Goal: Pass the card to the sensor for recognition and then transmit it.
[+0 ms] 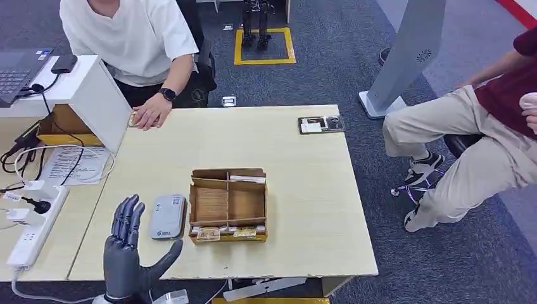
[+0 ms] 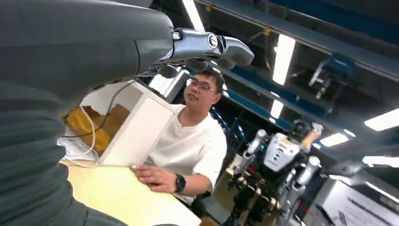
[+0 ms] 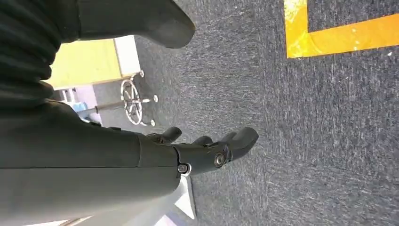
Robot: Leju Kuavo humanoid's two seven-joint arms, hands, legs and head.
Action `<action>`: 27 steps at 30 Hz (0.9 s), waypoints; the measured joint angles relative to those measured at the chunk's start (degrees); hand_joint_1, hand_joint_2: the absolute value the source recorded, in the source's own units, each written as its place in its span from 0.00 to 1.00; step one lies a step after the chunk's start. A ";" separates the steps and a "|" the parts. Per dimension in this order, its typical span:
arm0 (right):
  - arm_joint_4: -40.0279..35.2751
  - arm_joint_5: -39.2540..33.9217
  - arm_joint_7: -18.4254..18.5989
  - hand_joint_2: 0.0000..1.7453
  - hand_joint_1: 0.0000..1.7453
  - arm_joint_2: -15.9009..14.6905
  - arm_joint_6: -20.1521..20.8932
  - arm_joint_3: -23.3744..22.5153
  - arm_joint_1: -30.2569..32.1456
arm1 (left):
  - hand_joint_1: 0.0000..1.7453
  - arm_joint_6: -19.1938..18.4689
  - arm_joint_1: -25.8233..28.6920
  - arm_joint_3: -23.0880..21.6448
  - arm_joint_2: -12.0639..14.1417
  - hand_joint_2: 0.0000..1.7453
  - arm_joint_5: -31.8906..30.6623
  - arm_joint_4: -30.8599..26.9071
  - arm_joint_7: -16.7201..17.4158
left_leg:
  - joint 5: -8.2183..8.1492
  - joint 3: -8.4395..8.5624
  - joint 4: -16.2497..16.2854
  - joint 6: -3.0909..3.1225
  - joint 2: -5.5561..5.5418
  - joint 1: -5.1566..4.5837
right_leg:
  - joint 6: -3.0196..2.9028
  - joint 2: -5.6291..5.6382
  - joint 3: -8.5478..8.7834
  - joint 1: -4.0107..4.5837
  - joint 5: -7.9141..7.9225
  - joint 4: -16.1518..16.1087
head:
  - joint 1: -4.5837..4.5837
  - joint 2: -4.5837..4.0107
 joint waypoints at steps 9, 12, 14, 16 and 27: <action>-0.09 0.85 -0.55 1.00 0.00 -0.09 0.00 -0.81 -0.02 | 0.00 0.00 -0.48 -4.59 2.21 1.00 -4.61 3.93 3.32 | 0.00 0.01 0.00 0.00 0.01 0.00 | 0.00 0.01 0.00 0.00 0.00 0.00 | -0.02 0.00; -0.09 0.85 -0.57 1.00 0.00 -0.11 0.00 -0.87 -0.02 | 0.00 0.00 -0.69 -5.24 2.67 1.00 -4.65 4.79 3.32 | 0.00 0.00 0.00 0.00 0.00 0.00 | 0.00 0.01 0.00 0.00 0.00 0.00 | -0.02 0.00; -0.09 1.03 -0.57 1.00 0.00 -0.11 0.00 -0.87 -0.02 | 0.00 0.00 -0.87 -5.57 2.94 1.00 -6.06 5.20 4.65 | 0.00 0.01 0.00 0.00 0.00 0.00 | 0.00 0.01 0.00 0.00 0.00 0.00 | -0.02 0.00; -0.09 1.18 -0.57 1.00 0.00 -0.13 0.07 -0.94 -0.05 | 0.00 0.00 -1.49 -6.45 3.61 1.00 -8.57 6.16 6.76 | 0.00 0.00 0.00 0.00 0.00 0.00 | 0.00 0.00 0.00 0.00 0.00 0.00 | -0.02 0.00; -0.07 2.08 -0.96 1.00 0.00 -0.31 0.07 -1.81 -0.22 | 0.00 0.00 -4.59 -9.37 5.25 1.00 -21.75 11.47 14.32 | 0.01 0.01 0.00 0.00 -0.01 0.00 | 0.00 -0.01 0.01 0.00 0.01 0.00 | 0.00 0.00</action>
